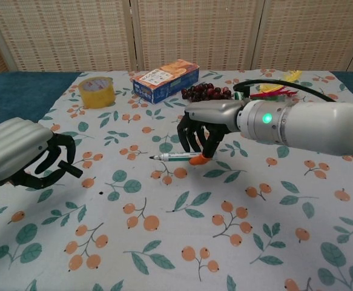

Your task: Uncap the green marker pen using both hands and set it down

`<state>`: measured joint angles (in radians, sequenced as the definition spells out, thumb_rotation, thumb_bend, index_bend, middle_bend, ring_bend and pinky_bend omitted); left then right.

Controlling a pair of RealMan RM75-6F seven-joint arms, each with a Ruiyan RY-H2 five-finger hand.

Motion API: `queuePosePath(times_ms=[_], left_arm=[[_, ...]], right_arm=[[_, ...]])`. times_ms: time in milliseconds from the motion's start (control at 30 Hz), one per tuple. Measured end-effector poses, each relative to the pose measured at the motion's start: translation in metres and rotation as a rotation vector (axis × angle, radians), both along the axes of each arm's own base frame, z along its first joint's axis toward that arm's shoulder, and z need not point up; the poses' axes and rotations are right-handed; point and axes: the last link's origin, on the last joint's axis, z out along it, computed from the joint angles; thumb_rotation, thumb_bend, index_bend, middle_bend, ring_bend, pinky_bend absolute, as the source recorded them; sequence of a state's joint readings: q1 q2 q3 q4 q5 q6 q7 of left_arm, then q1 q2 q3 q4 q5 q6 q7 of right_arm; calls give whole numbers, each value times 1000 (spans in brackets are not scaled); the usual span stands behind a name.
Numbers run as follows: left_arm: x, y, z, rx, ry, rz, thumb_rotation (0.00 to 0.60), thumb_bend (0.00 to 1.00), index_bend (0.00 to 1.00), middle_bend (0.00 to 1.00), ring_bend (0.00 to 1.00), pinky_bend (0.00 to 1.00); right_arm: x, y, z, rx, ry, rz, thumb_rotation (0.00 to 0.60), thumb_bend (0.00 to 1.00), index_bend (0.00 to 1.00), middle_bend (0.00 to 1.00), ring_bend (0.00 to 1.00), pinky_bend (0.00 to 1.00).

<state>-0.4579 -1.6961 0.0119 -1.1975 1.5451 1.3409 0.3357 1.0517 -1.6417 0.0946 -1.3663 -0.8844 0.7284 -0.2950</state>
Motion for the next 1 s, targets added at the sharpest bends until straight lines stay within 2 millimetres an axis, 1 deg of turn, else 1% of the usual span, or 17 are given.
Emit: queuePosePath(times_ms=[33, 67, 133, 200, 233, 300, 333, 400, 567, 667, 700, 767, 800, 867, 900, 967, 1000], left_arm=[[0, -1, -1, -3, 7, 0, 600, 515, 544, 641, 809, 811], [-1, -1, -2, -8, 12, 2, 600, 507, 513, 613, 809, 810], [-2, -1, -4, -20, 23, 9, 600, 489, 428, 527, 809, 810], [-2, -1, -4, -24, 26, 13, 600, 477, 337, 434, 802, 809], [-2, -1, -4, -25, 22, 17, 600, 474, 311, 408, 798, 809], [-3, -1, -4, -30, 20, 25, 600, 460, 247, 348, 790, 807], [-3, -1, -3, -34, 22, 31, 600, 455, 223, 328, 788, 807], [-3, -1, -3, -41, 25, 37, 600, 448, 189, 301, 784, 806], [0, -1, 1, -41, 12, 41, 600, 442, 171, 273, 760, 796], [4, -1, 10, -31, -17, 39, 600, 437, 166, 247, 600, 742], [5, -1, 14, -25, -29, 38, 600, 435, 162, 230, 485, 697], [8, -2, 28, -10, -63, 38, 600, 434, 153, 205, 343, 623], [8, -3, 36, -3, -79, 41, 600, 434, 145, 188, 264, 569], [5, -6, 58, 15, -112, 52, 600, 434, 135, 174, 199, 501], [2, -8, 69, 23, -122, 61, 600, 434, 127, 169, 178, 460], [-9, -14, 96, 40, -134, 89, 600, 434, 112, 158, 141, 381], [-15, -18, 108, 47, -137, 107, 600, 434, 105, 148, 114, 337]], right_arm=[[-2, 3, -2, 1, 5, 0, 600, 356, 767, 780, 489, 185], [-5, 6, -4, 5, 11, -1, 600, 356, 692, 741, 473, 184], [-7, 9, -6, 20, 20, -4, 600, 356, 441, 600, 412, 176], [-9, 12, -7, 42, 29, -10, 600, 356, 245, 504, 369, 168], [-9, 13, -7, 48, 30, -13, 600, 356, 142, 458, 344, 162], [-11, 14, -6, 50, 31, -18, 600, 357, 36, 398, 301, 140], [-11, 14, -5, 53, 34, -21, 600, 356, 10, 371, 280, 124], [-13, 15, -3, 72, 41, -31, 600, 356, 0, 325, 248, 95], [-10, 18, 5, 84, 29, -41, 600, 355, 0, 270, 204, 62], [-9, 19, 14, 79, 15, -42, 600, 315, 0, 169, 115, 5], [-10, 21, 20, 74, 6, -44, 600, 301, 0, 142, 88, 0], [-12, 24, 31, 60, -8, -47, 600, 271, 0, 85, 28, 0], [-14, 27, 40, 42, -16, -46, 600, 263, 0, 71, 14, 0], [-21, 31, 54, 2, -25, -40, 600, 249, 0, 44, 0, 0], [-27, 35, 65, -35, -29, -35, 600, 247, 0, 32, 0, 0], [-39, 42, 81, -100, -33, -31, 600, 245, 0, 12, 0, 0], [-49, 49, 93, -148, -33, -31, 600, 245, 0, 4, 0, 0]])
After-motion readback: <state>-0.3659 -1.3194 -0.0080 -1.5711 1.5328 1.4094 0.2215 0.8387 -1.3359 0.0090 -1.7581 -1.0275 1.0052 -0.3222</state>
